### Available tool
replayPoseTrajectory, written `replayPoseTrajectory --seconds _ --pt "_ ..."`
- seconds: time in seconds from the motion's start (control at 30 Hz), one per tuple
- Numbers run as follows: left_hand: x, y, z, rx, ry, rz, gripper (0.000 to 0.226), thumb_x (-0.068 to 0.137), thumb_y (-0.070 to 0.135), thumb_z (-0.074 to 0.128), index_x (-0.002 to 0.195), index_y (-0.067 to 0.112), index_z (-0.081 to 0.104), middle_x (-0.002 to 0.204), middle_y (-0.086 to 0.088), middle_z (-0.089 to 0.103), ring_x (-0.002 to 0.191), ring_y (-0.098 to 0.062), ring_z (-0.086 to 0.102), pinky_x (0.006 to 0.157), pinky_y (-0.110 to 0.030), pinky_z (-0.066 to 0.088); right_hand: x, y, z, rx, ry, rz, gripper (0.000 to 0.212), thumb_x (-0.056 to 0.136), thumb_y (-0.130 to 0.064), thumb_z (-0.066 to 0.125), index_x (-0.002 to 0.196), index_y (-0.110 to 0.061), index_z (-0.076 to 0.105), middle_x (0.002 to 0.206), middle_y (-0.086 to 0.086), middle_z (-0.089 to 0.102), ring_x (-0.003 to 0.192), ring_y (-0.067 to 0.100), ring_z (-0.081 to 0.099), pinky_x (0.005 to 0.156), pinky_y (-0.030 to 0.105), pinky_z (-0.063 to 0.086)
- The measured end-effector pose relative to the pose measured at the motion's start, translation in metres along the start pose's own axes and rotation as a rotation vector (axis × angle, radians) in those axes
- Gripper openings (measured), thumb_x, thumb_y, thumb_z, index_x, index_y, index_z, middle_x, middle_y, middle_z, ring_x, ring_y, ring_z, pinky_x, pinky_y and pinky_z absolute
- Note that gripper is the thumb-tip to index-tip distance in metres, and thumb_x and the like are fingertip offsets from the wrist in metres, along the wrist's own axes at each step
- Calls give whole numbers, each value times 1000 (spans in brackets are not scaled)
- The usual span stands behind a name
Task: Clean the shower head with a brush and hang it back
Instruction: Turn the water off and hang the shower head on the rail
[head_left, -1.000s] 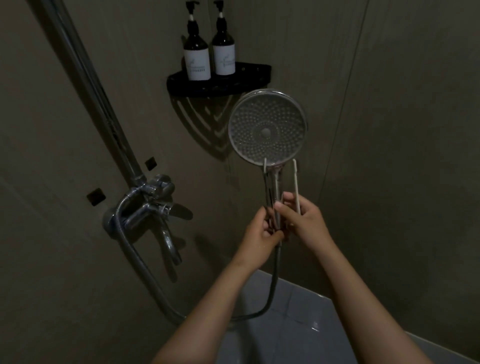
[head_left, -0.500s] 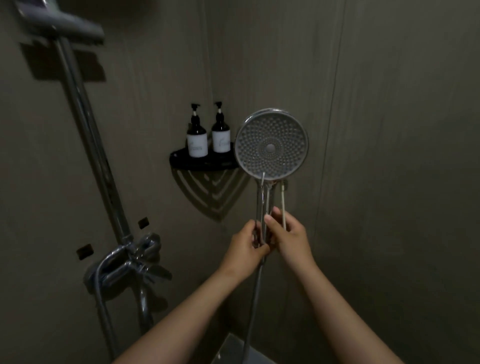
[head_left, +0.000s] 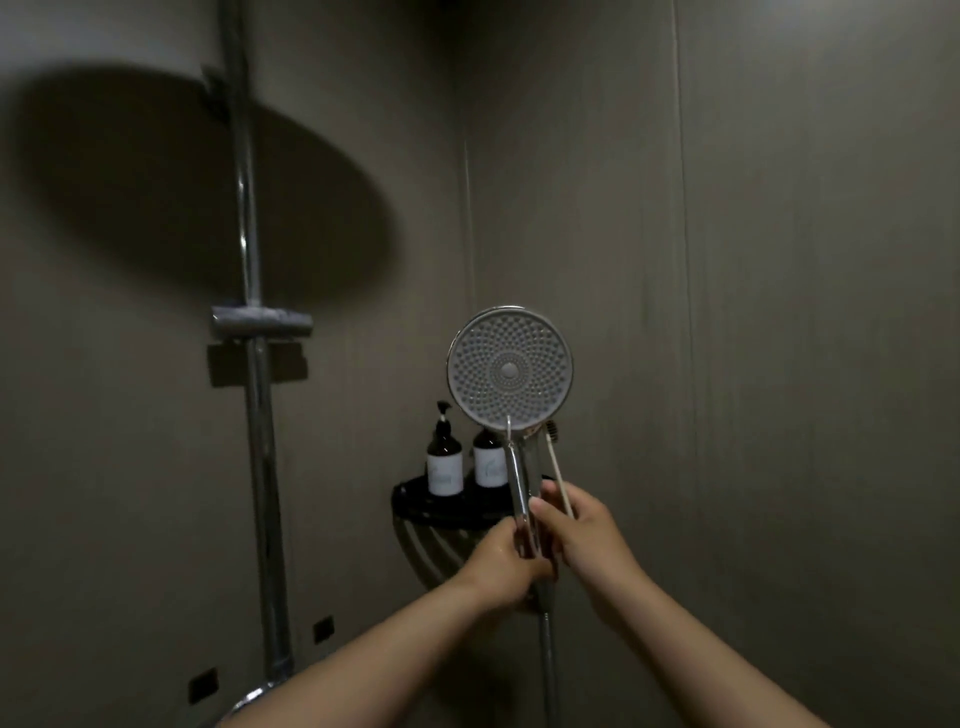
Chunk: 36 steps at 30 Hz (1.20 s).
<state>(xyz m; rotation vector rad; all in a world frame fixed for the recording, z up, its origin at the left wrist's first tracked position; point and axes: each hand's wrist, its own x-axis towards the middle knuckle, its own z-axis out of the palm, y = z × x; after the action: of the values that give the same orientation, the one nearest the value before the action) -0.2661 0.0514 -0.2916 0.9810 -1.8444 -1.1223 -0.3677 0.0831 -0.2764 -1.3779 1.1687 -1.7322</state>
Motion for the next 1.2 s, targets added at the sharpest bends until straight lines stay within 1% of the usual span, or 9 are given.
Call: replayPoseTrajectory --seconds 0.13,0.27,0.37,0.5,0.6,0.7,0.83,0.97,1.2 --pt "7 24 -29 62 43 -36 34 83 -10 55 84 24 51 74 4 55 84 -19 53 75 -26 44 26 -18 20 4 -70 10 9 90 -1 57 93 -8 61 80 9 64 73 17 60 60 15 49" --pt "15 48 -65 101 89 -44 32 83 -10 54 76 22 52 69 1 55 76 -22 57 68 -31 49 56 -38 51 -7 -109 12 5 90 -3 58 91 -7 61 72 7 63 63 14 60 51 14 47" --pt "23 65 -96 131 108 -83 26 85 -7 52 77 18 52 67 -3 55 55 -16 57 66 -39 51 83 -56 78 -26 -119 -1 20 90 -1 57 73 -11 56 64 6 58 57 15 56 50 18 47" --pt "39 96 -141 239 80 -76 25 88 -8 48 77 14 50 64 -6 50 41 -8 52 54 -32 49 116 -84 109 -14 -141 -9 21 91 -4 56 72 -12 53 64 9 56 45 10 57 41 16 42" --pt "56 121 -177 386 111 -62 23 89 -1 54 75 17 51 68 -4 51 54 -11 50 64 -32 50 137 -111 129 9 -130 -39 20 92 -4 54 76 -13 50 65 7 52 44 9 51 30 10 31" --pt "73 143 -208 394 120 -69 20 91 0 53 78 15 53 71 -9 50 61 -18 49 85 -50 51 159 -138 149 27 -148 -73 20 93 -4 52 75 -11 51 64 7 52 44 11 49 26 10 27" --pt "91 175 -241 453 153 -80 6 92 3 52 97 7 54 94 -19 56 86 -30 58 90 -53 51 190 -168 170 -43 -151 -105 8 93 -13 54 88 -9 59 68 5 56 52 11 48 36 16 31" --pt "107 191 -270 470 178 -114 31 92 7 55 122 5 50 117 -25 60 109 -39 61 94 -52 50 219 -186 186 -115 -200 -140 19 93 -14 54 75 -11 57 66 6 54 51 14 45 40 19 32" --pt "121 200 -295 455 291 -106 29 92 9 55 120 3 51 115 -23 62 93 -30 64 92 -50 52 260 -196 211 -61 -293 -168 22 94 -16 53 73 -11 55 61 3 52 42 9 45 38 19 32"
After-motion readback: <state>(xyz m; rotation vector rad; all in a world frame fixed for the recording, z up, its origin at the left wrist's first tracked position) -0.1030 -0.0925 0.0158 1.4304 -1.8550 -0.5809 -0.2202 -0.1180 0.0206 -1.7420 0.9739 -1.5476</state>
